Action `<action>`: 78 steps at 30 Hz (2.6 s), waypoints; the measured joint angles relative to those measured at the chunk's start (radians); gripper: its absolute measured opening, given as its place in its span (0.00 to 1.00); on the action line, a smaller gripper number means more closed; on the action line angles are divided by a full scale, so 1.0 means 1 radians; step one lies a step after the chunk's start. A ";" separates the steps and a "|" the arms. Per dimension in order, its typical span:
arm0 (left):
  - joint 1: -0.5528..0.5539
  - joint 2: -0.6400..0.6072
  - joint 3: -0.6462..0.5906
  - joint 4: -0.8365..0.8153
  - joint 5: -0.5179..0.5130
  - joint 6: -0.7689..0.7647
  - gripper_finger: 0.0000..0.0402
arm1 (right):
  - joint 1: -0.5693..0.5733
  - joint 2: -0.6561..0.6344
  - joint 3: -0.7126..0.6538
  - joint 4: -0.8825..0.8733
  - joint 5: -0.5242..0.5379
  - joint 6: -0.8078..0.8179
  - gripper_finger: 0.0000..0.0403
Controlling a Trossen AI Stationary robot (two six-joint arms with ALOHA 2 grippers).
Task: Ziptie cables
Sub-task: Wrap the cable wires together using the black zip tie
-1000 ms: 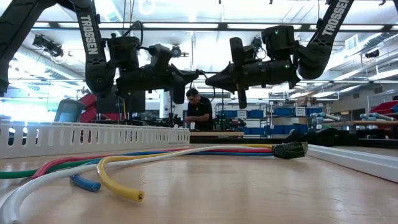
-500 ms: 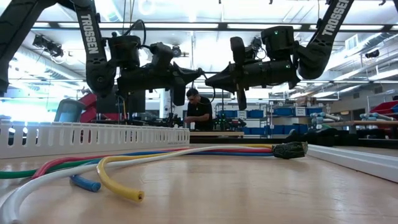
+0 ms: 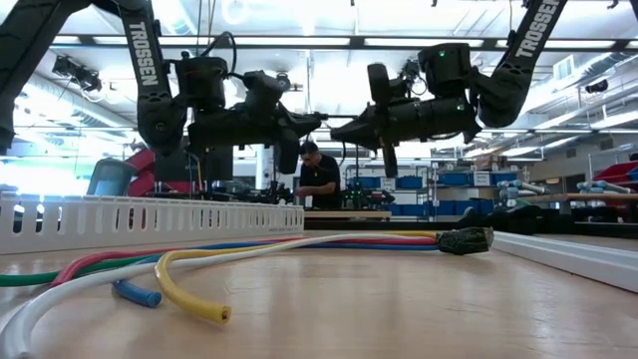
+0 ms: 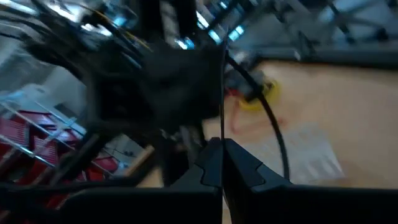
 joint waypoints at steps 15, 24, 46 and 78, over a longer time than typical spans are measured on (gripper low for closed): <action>0.015 0.000 0.000 0.056 -0.060 -0.007 0.00 | 0.003 0.000 0.000 -0.014 -0.044 -0.004 0.00; 0.015 0.000 0.000 0.059 -0.058 -0.018 0.00 | 0.005 0.000 0.000 -0.012 -0.059 -0.029 0.00; 0.014 0.000 0.000 0.045 0.013 -0.061 0.00 | 0.003 0.000 0.000 -0.014 -0.037 -0.010 0.00; -0.007 0.000 0.045 -0.040 -0.033 0.027 0.00 | -0.001 0.000 0.000 -0.050 0.004 0.027 0.00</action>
